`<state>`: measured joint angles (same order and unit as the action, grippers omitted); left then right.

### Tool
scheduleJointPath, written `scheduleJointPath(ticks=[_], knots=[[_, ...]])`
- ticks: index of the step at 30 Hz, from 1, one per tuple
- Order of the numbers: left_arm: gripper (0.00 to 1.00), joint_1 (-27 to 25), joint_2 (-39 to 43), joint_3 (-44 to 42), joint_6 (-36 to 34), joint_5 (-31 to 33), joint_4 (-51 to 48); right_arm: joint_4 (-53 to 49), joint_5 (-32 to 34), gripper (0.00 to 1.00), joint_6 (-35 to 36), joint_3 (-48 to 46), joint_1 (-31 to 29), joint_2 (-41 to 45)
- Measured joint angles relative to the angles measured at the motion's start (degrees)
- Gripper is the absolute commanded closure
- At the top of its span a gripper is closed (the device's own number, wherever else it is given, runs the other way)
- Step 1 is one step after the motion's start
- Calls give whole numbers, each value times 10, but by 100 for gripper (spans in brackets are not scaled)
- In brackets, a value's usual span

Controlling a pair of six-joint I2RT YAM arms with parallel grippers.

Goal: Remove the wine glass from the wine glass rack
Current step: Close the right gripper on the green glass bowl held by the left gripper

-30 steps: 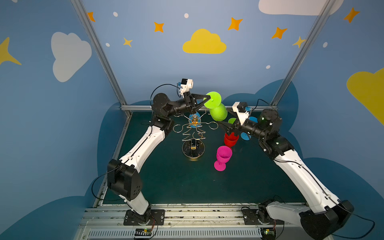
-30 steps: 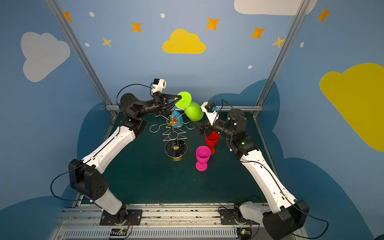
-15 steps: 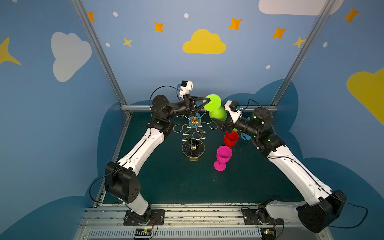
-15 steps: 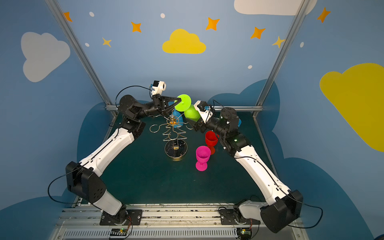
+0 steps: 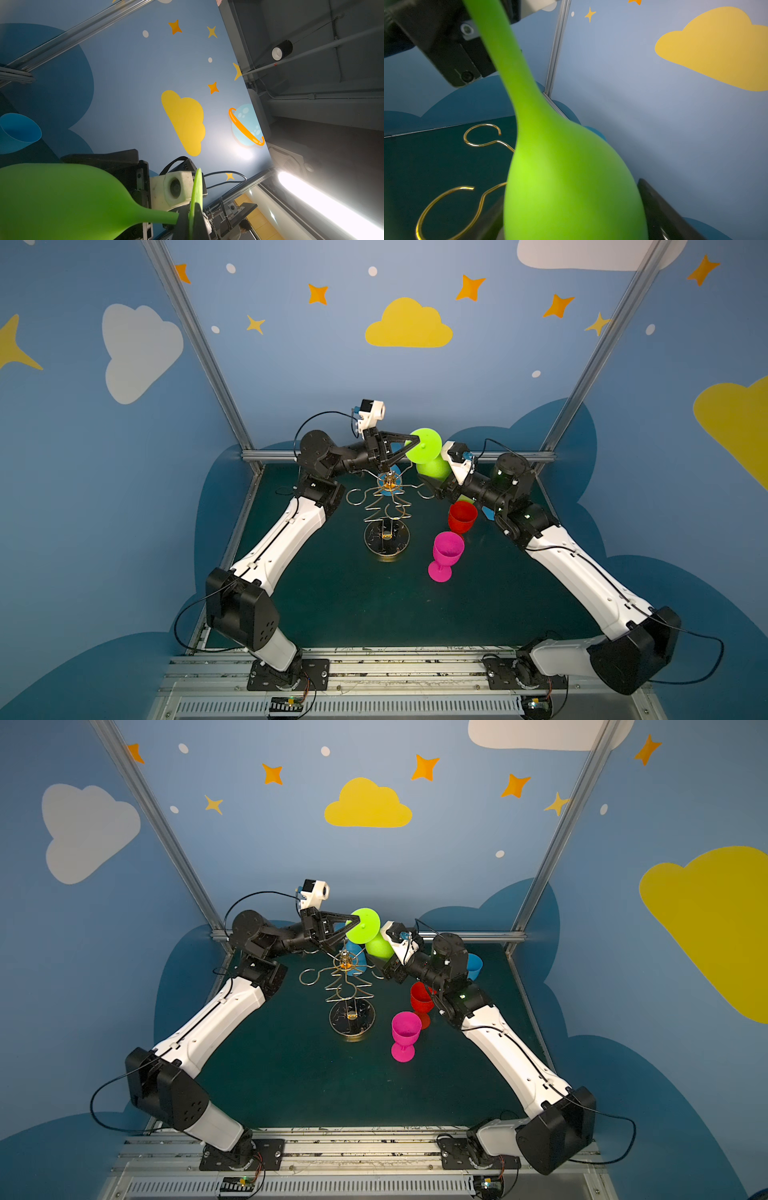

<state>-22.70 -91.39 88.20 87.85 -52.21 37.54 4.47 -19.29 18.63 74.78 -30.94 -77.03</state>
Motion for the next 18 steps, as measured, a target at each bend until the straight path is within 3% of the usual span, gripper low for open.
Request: scheduleJointPath(ticks=[1,5,7,12,18], knots=[[93,0,0,0,0,0,0,0,0,31,1,0,-1,0],[55,5,2,0,-15,-3,-2,-13,5,48,-13,1,-4,0],[46,9,6,-1,-28,-6,-10,-26,11,53,-23,2,-5,2],[36,31,26,-3,-108,-2,-47,-78,34,61,-52,3,-5,31],[35,38,76,-30,-348,48,-131,-189,60,72,-89,48,-5,73]])
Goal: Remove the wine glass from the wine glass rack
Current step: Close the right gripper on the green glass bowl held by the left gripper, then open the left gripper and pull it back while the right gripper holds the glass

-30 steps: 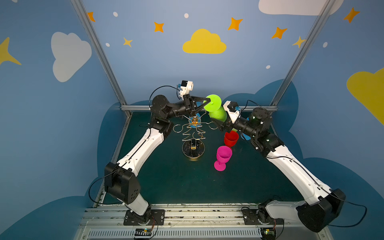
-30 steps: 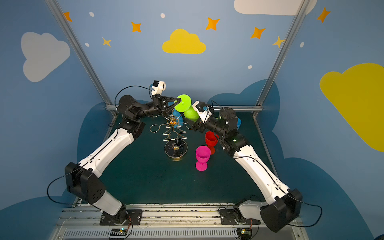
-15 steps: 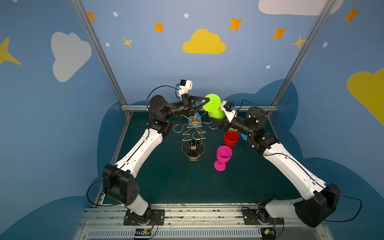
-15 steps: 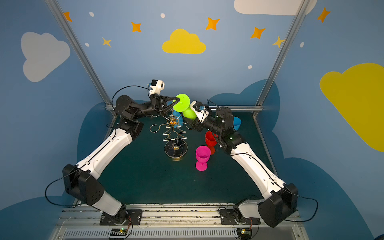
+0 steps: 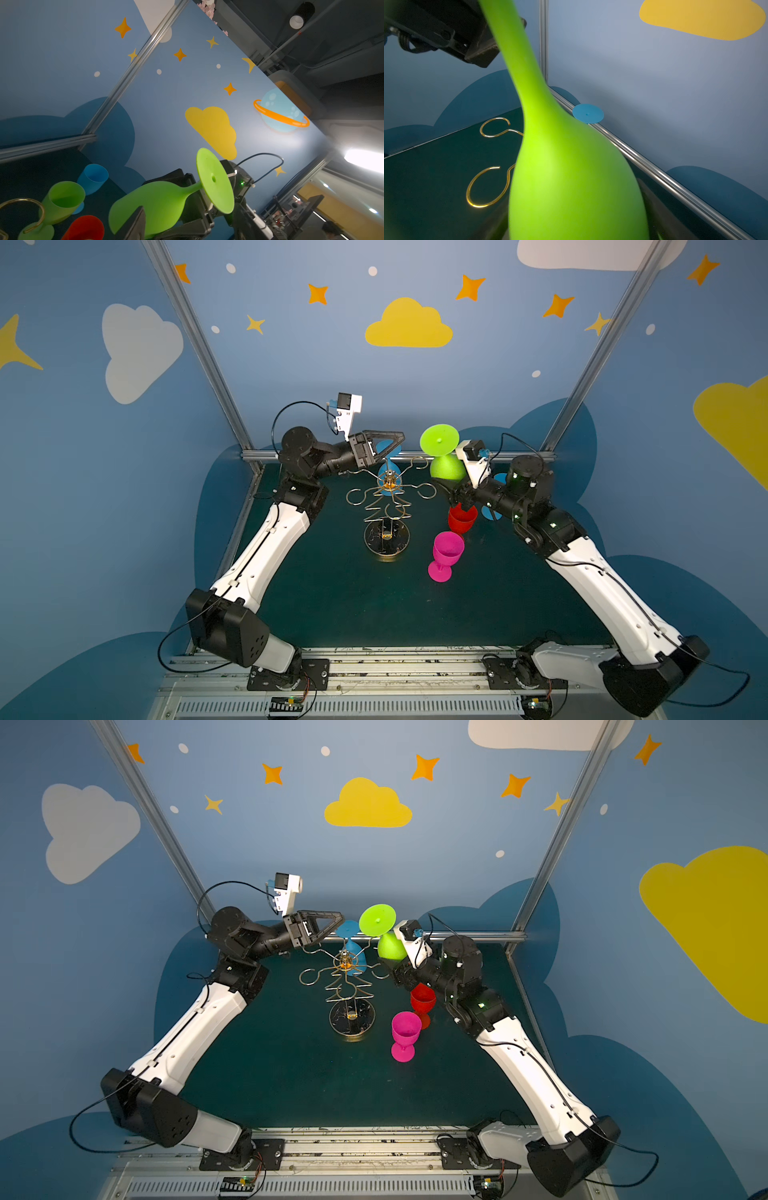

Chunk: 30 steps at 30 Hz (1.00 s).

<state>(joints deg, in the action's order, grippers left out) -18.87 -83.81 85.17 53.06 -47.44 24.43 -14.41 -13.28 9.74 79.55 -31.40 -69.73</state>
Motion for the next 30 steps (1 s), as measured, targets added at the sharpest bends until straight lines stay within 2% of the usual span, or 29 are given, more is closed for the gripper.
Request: scheduleJointPath(ticks=[8,13,16,23,27,30], knots=[[36,-37,69,-111,-406,92,-4,-172,3,80,-49,102,-1,-3],[37,-52,68,-124,-571,127,-3,-237,-1,84,-66,126,-11,-27],[38,-54,68,-124,-635,137,-2,-264,-3,85,-73,127,-19,-42],[40,-64,60,-113,-716,135,-2,-303,-8,87,-81,151,-44,-75],[45,-67,57,-107,-746,127,-14,-313,-8,88,-83,163,-59,-84],[53,-68,57,-105,-760,124,-19,-320,-8,88,-83,170,-69,-92]])
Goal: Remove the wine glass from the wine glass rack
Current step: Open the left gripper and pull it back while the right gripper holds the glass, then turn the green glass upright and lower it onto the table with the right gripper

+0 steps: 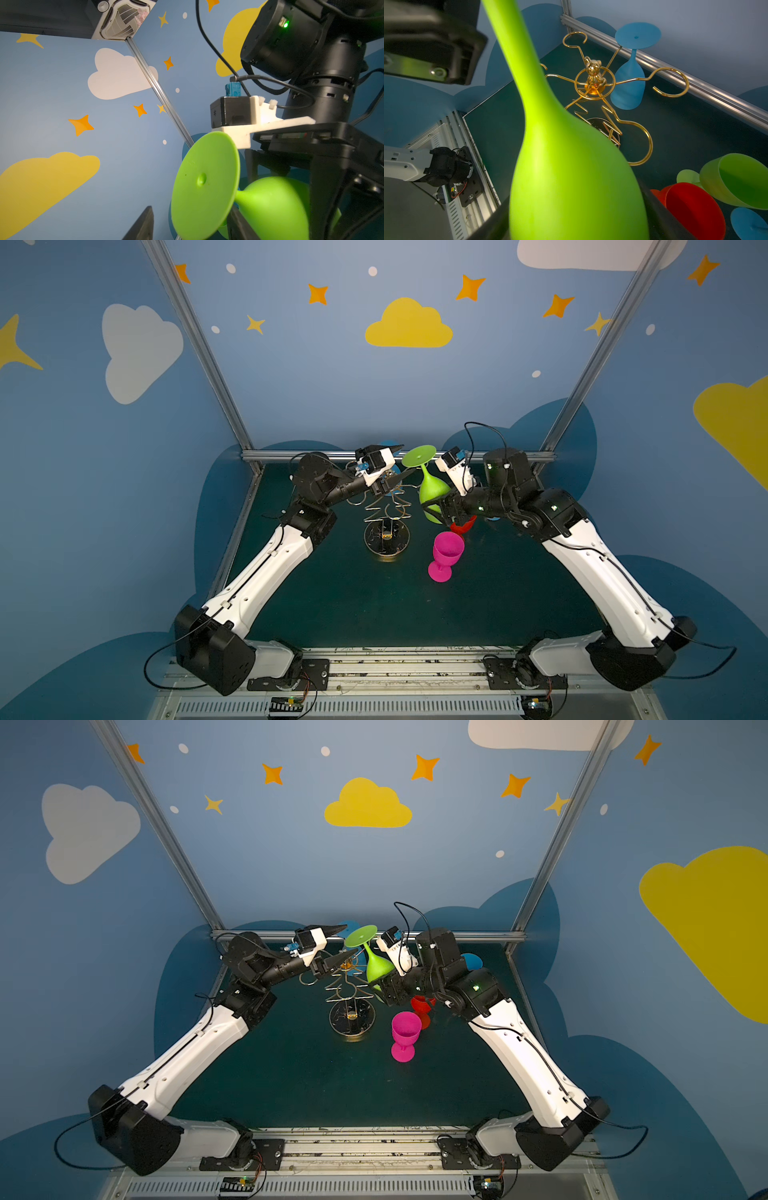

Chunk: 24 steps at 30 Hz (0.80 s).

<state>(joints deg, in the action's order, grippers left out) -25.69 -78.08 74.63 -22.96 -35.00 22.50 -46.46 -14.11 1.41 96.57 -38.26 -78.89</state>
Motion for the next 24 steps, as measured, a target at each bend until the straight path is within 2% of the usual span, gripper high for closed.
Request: scheduleJointPath(ticks=[6,9,12,15,17,19,24], knots=[[69,-1,-1,5,-16,-3,-13,-7,0,85,-6,7,-9,-10],[83,-2,-1,5,-19,-3,-17,-8,0,81,-12,9,-9,-11],[96,1,-2,5,-39,6,-24,-9,-5,68,-24,13,-9,-10],[97,10,-6,3,-50,23,-28,-3,-6,39,-35,18,-9,-1],[97,7,-6,2,-46,31,-21,-2,-7,27,-40,17,-9,3],[97,4,-3,-2,-38,44,-14,12,-11,19,-47,9,-8,11],[97,4,9,-30,28,86,-12,86,-30,16,-58,-52,4,62]])
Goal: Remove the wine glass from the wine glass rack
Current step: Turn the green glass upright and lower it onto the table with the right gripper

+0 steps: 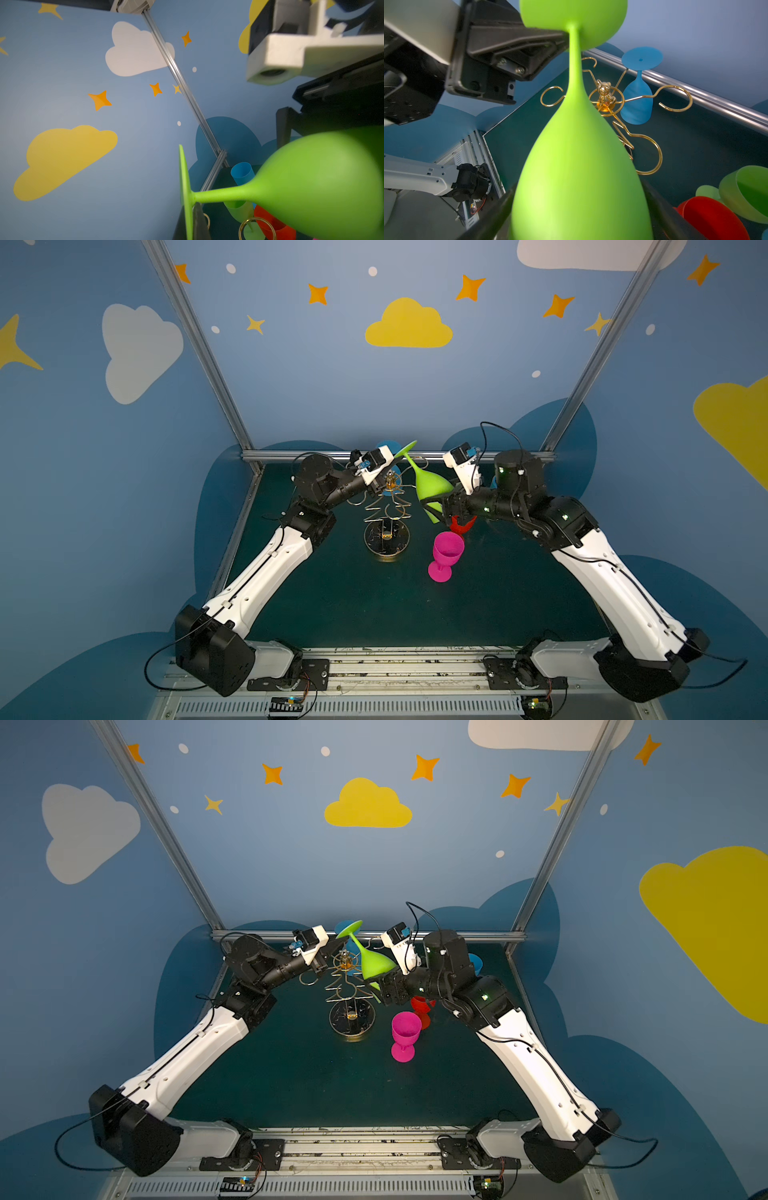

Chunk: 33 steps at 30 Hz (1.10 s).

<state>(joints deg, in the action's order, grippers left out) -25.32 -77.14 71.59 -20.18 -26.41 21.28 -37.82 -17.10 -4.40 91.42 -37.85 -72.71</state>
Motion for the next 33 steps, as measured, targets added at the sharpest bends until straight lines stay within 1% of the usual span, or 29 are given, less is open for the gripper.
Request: scheduleJointPath(ticks=[5,9,14,18,22,24,25,28,29,33], knots=[[97,-1,17,-28,101,36,21,77,-30,15,-29,-57,31,62],[97,9,23,-44,186,54,40,137,-46,16,-58,-105,66,122],[97,19,23,-55,247,56,55,170,-45,20,-83,-141,97,180],[97,19,26,-55,272,52,63,182,-40,26,-99,-151,100,184],[97,19,31,-55,285,45,71,198,-40,32,-115,-151,100,159],[97,19,31,-55,289,39,75,207,-41,37,-122,-148,100,132],[97,19,31,-55,290,37,75,209,-42,40,-124,-147,100,122],[97,19,31,-56,288,33,76,221,-53,59,-136,-145,100,88],[97,21,31,-57,286,33,75,227,-58,69,-140,-143,100,80],[97,23,30,-57,279,32,75,241,-77,99,-150,-125,96,65]])
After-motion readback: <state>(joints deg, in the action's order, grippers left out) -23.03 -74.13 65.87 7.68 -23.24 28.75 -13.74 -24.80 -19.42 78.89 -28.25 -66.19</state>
